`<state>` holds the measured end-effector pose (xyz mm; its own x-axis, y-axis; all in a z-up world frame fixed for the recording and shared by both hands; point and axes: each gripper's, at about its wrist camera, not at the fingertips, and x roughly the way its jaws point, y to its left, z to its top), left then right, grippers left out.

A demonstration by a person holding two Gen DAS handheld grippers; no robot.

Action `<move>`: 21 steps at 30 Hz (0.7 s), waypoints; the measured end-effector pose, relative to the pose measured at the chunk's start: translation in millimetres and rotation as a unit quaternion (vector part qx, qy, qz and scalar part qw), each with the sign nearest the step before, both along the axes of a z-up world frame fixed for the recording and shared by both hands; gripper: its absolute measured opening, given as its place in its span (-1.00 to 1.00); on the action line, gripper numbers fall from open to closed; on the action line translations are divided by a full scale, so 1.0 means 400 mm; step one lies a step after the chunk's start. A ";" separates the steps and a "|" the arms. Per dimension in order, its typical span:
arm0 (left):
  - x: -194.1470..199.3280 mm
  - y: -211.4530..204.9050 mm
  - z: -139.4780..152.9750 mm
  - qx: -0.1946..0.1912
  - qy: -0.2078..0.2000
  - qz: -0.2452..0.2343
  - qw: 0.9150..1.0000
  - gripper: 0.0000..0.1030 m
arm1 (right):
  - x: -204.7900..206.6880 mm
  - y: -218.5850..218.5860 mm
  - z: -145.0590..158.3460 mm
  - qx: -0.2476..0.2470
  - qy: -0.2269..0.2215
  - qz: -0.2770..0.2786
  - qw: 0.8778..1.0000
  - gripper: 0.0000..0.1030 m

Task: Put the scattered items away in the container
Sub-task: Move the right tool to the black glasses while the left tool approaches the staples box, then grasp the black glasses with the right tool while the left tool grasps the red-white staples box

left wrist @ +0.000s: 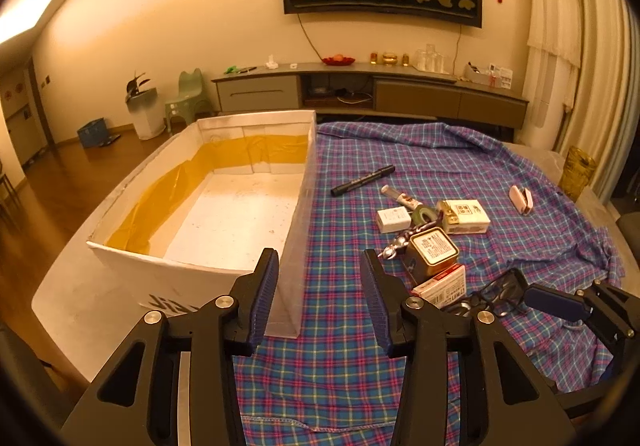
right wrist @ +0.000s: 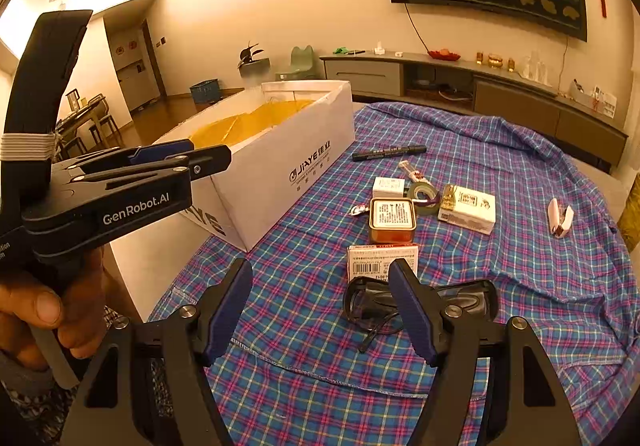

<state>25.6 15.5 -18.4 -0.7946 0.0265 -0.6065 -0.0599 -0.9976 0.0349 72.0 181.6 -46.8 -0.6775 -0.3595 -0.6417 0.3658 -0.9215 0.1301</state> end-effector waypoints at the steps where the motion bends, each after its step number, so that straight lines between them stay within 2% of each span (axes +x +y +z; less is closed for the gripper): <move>1: -0.002 0.002 -0.003 0.001 -0.002 -0.001 1.000 -0.12 | -0.003 0.003 -0.003 -0.002 -0.003 -0.002 1.000 0.39; 9: -0.045 0.013 -0.070 0.011 -0.020 -0.020 1.000 -0.09 | -0.039 0.075 -0.038 -0.029 -0.042 -0.034 0.998 0.40; 14: -0.065 0.056 -0.095 0.023 -0.037 -0.061 0.997 -0.09 | -0.075 0.148 -0.075 -0.047 -0.078 -0.069 0.993 0.43; 21: -0.104 0.144 -0.156 0.026 -0.078 -0.116 0.990 -0.08 | -0.108 0.233 -0.135 -0.035 -0.119 -0.105 0.987 0.44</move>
